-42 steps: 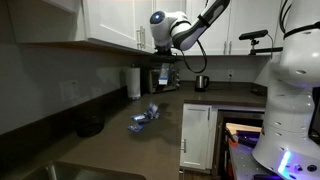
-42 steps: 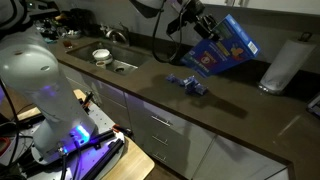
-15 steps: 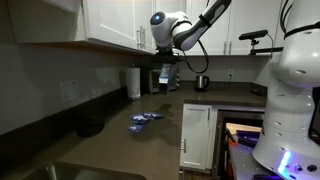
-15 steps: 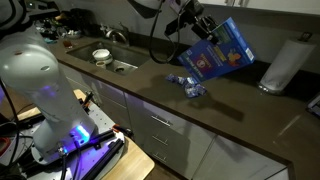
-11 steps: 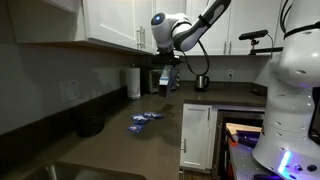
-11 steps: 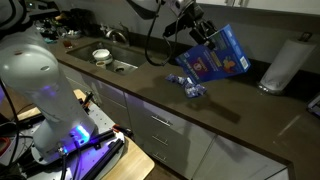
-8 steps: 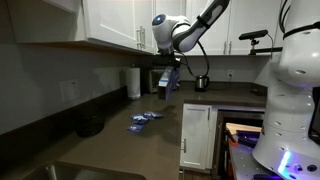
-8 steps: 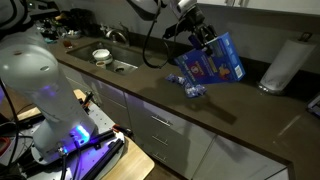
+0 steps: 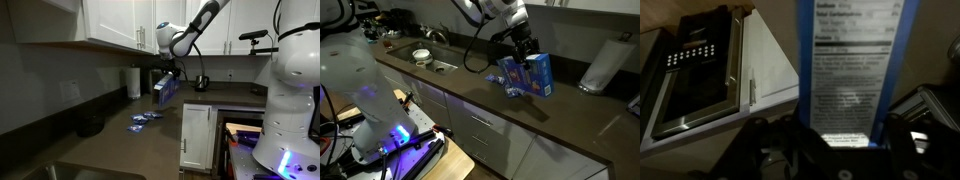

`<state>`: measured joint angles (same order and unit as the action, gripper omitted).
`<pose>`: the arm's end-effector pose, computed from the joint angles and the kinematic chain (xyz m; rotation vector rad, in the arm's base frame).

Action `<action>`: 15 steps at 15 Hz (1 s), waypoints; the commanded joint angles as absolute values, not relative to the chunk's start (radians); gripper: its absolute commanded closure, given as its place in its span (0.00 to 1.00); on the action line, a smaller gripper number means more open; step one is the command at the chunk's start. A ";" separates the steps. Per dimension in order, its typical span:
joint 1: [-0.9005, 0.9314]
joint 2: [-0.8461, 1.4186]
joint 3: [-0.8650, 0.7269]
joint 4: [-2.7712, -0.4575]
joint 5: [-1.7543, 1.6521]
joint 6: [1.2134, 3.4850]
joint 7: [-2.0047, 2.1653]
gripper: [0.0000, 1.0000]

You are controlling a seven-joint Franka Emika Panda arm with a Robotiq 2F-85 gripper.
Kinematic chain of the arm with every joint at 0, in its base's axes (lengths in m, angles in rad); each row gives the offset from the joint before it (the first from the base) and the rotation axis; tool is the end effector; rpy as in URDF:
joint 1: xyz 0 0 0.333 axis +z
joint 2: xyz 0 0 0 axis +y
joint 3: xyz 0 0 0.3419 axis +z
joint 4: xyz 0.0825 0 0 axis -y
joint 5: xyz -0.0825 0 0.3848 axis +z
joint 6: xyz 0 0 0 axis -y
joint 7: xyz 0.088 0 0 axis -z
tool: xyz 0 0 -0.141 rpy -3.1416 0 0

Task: Put the contents of the box on the counter

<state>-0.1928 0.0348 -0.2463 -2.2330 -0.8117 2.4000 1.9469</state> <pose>0.4924 -0.2552 0.3679 1.6807 -2.1317 0.6871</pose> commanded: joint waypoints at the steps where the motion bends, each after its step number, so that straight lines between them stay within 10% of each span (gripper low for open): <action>1: -0.219 0.116 -0.255 -2.159 -0.697 2.435 1.893 0.42; 15: -0.217 0.365 -0.330 -1.912 -0.373 2.397 1.871 0.48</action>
<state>-0.2087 0.3134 -0.3147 -1.9737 -0.4378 2.4104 1.8919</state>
